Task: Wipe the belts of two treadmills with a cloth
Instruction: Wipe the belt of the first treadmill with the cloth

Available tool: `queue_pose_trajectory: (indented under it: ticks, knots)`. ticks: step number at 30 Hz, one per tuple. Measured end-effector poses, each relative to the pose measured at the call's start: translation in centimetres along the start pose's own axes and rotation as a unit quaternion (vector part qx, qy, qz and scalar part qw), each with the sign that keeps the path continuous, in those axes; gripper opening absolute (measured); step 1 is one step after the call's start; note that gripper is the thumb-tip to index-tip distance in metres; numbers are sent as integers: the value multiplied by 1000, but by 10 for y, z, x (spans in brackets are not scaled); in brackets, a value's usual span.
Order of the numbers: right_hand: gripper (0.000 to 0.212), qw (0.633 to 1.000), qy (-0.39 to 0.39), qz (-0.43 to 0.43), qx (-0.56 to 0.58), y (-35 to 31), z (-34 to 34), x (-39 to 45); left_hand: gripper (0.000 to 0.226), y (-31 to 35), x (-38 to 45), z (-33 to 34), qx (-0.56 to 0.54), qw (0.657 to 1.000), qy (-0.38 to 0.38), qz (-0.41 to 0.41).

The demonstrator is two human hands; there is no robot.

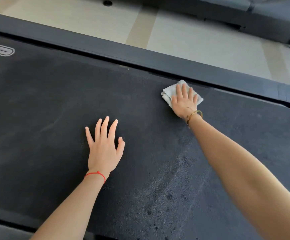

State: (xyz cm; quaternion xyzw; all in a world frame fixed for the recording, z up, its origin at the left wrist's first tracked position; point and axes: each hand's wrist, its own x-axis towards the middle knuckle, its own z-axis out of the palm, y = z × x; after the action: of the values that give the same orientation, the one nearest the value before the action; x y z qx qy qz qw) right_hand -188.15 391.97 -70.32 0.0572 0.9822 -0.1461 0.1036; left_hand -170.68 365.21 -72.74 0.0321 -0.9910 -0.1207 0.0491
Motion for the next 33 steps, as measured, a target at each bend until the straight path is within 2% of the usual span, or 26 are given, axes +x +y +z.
queue_pose_trajectory:
  ticks: [2,6,9,11,13,15,17,19,23,26,28,30,33]
  knots:
    - [57,1000,5,-23,1,-24,7,6,61,0,0,0,4,1000,-4,0]
    - [56,978,-4,-204,-41,-69,31,-15,61,-1,1,2,12,1000,-4,2]
    - [54,965,6,-255,-55,-51,28,-14,61,-2,0,2,15,1000,-2,2]
    - [55,972,46,-217,-83,-25,17,2,61,-2,0,2,18,1000,-3,2]
    - [55,989,53,-122,-57,-11,6,19,60,-1,0,2,22,1000,-11,0]
    - [56,997,48,-47,-21,-21,6,33,60,-1,1,2,27,1000,-14,-3]
    - [57,999,40,-25,-12,-43,11,42,61,0,2,2,29,999,-18,-2]
    - [57,997,18,-73,-26,-67,15,47,61,-1,1,2,28,999,-15,-1]
    - [56,965,-29,-245,-93,-104,28,25,60,-1,1,2,27,1000,-8,3]
    - [55,949,-30,-300,-94,-83,30,4,60,-2,0,2,25,1000,-5,6]
    - [55,964,3,-249,-92,-44,17,11,60,-2,0,3,18,1000,-4,7]
    - [56,983,37,-153,-94,8,-2,25,60,-3,0,3,17,1000,-5,5]
    - [58,999,14,-15,-47,63,-24,32,60,-2,1,2,14,1000,-6,2]
